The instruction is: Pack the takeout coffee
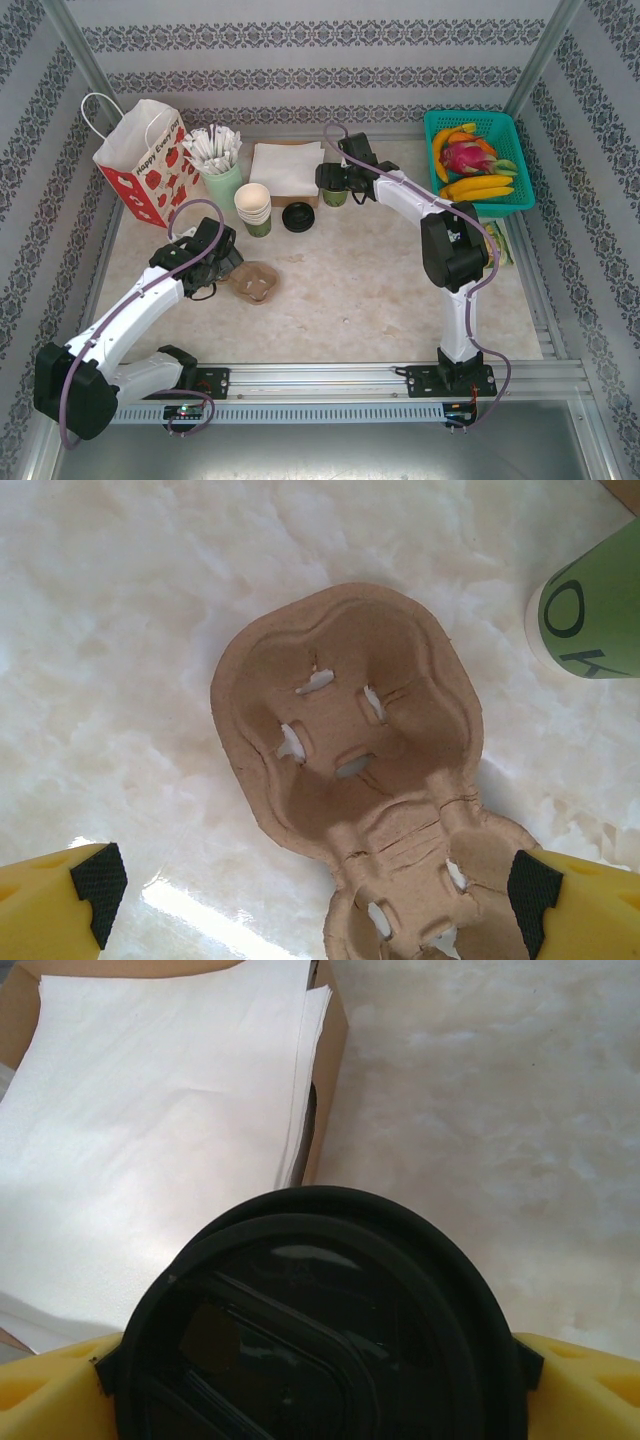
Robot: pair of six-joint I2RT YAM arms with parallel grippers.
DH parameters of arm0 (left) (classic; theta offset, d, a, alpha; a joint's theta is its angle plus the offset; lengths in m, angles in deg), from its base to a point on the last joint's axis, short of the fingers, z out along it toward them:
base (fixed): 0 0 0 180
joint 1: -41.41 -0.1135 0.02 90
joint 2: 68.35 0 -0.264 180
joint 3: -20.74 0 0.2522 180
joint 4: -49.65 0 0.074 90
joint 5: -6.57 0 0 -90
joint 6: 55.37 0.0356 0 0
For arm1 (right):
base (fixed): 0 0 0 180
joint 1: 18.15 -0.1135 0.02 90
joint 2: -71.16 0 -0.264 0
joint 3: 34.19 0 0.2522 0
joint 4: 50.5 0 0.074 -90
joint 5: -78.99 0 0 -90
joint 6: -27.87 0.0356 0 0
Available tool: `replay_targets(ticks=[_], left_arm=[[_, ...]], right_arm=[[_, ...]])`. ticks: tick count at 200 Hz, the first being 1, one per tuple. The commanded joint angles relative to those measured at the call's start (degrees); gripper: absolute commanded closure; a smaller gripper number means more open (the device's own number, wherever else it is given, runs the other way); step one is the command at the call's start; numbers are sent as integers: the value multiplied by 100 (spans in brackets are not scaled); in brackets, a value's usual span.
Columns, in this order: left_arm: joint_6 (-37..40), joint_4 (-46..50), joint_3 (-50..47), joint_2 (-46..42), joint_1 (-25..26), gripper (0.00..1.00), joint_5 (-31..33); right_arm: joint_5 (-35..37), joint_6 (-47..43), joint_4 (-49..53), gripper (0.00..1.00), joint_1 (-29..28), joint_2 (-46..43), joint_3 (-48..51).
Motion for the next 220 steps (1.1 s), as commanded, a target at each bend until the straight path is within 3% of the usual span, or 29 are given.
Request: replay_targets(ticks=[1, 87, 151, 220], left_arm=[[-16, 31, 52, 14, -59, 0, 30], [-43, -10, 8, 32, -74, 0, -40], [35, -446, -368, -104, -512, 0, -779], [2600, -1069, 57, 443, -572, 0, -1808]], right_arm=[[-29, -72, 179, 8, 54, -64, -199], [100, -81, 139, 2, 52, -164, -372], [760, -371, -73, 2, 28, -1542, 524], [977, -485, -1095, 2, -184, -3643, 2987]])
